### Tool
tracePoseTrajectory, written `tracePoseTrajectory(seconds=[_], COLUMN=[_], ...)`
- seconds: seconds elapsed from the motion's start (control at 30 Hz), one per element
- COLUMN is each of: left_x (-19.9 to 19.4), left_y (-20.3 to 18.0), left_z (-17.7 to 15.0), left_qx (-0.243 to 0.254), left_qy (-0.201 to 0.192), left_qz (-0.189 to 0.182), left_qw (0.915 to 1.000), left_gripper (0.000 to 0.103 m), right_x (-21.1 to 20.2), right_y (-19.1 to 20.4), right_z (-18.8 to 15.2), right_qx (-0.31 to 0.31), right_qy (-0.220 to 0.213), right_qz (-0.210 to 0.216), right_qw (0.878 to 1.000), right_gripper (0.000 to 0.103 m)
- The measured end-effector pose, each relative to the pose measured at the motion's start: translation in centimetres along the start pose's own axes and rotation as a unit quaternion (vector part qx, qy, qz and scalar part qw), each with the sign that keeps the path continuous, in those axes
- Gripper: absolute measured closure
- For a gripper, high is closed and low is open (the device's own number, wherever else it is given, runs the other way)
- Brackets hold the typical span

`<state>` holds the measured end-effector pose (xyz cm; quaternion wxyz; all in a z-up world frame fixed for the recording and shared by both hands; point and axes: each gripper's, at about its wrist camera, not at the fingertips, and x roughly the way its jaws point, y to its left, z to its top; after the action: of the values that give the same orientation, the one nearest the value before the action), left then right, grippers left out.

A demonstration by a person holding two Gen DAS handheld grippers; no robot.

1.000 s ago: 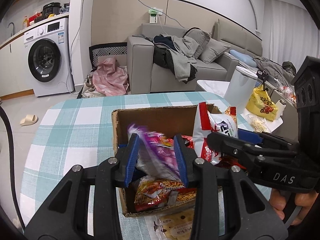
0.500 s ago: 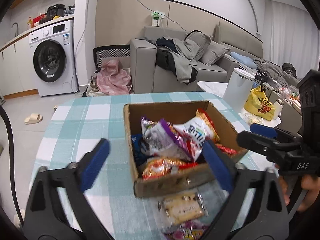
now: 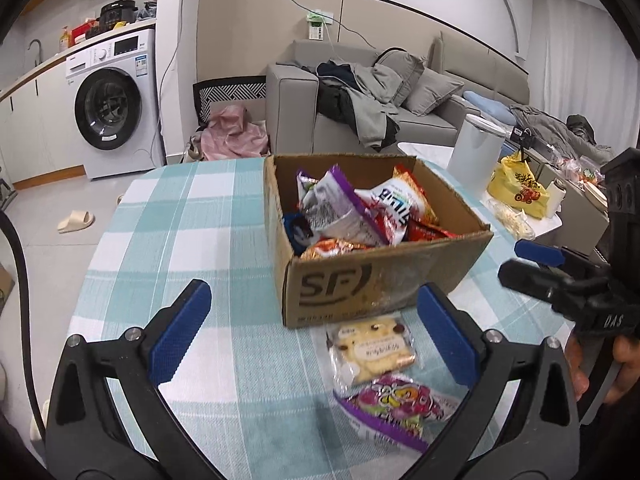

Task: Organize snacks
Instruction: 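Withdraw both open tools from the box toward the snacks left on the table, then close the left tool on the purple-and-white candy bag and lift it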

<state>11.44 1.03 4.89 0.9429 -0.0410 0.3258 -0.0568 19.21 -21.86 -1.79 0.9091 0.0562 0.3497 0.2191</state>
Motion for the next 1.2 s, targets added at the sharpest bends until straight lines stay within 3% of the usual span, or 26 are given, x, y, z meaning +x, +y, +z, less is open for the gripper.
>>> tracePoseTrajectory(seconds=[0.3, 0.7, 0.93, 1.2], left_x=[0.1, 1.1, 2.4, 3.0], left_y=[0.3, -2.0, -2.7, -3.2], left_z=[-2.0, -4.6, -5.9, -7.6], left_qx=[-0.010, 0.012, 0.027, 0.043], left_qy=[0.022, 0.068, 0.094, 0.114], left_qz=[-0.011, -0.030, -0.028, -0.052], left_qw=[0.9997, 0.9971, 0.9948, 0.9911], left_gripper=[0.001, 0.001, 0.001, 0.000], right_x=[1.1, 2.7, 2.8, 3.1], right_y=[0.2, 2.0, 1.7, 1.5], right_z=[-1.0, -2.5, -2.6, -2.6], right_qx=[-0.019, -0.058, -0.058, -0.053], right_qy=[0.040, 0.084, 0.090, 0.094], right_qz=[-0.003, 0.001, -0.002, -0.001], right_qw=[0.999, 0.995, 0.994, 0.994], right_gripper=[0.000, 0.000, 0.000, 0.000])
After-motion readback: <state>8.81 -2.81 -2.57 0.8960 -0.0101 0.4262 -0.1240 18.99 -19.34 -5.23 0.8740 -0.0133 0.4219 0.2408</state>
